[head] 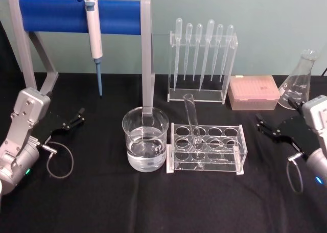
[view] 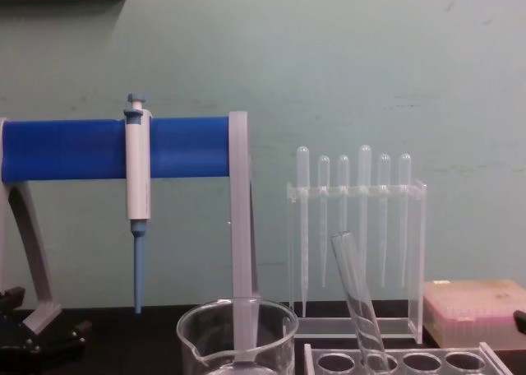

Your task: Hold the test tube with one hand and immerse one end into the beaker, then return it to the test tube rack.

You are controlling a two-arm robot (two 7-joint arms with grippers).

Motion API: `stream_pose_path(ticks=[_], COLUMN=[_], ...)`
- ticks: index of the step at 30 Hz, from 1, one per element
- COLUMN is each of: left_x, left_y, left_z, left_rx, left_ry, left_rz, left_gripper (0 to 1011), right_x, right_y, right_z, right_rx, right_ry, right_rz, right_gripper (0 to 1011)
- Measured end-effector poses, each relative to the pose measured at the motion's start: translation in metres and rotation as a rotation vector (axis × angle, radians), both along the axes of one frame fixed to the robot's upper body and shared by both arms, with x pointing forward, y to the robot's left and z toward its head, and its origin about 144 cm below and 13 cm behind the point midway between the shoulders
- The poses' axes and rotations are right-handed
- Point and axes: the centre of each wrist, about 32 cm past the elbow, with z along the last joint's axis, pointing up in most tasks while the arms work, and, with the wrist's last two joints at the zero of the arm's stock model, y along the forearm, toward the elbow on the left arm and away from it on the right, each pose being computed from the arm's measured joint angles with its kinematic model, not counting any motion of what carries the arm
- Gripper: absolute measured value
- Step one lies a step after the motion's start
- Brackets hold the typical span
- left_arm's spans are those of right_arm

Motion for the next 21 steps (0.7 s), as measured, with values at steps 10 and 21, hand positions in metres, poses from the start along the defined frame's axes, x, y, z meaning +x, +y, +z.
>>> stream_pose_path(ticks=[10, 21], left_x=[0.0, 0.0], left_y=[0.0, 0.0], left_z=[0.0, 0.0], left_rx=[0.0, 0.0], left_ry=[0.0, 0.0], left_rz=[0.0, 0.0], left_gripper=[1000, 1000], right_x=[-0.035, -0.025], right_y=[-0.002, 0.019], right_z=[0.033, 0.059], right_rx=[0.036, 0.076], right_ry=[0.059, 0.186], right_rz=[0.169, 0.474], right_gripper=[1002, 1002])
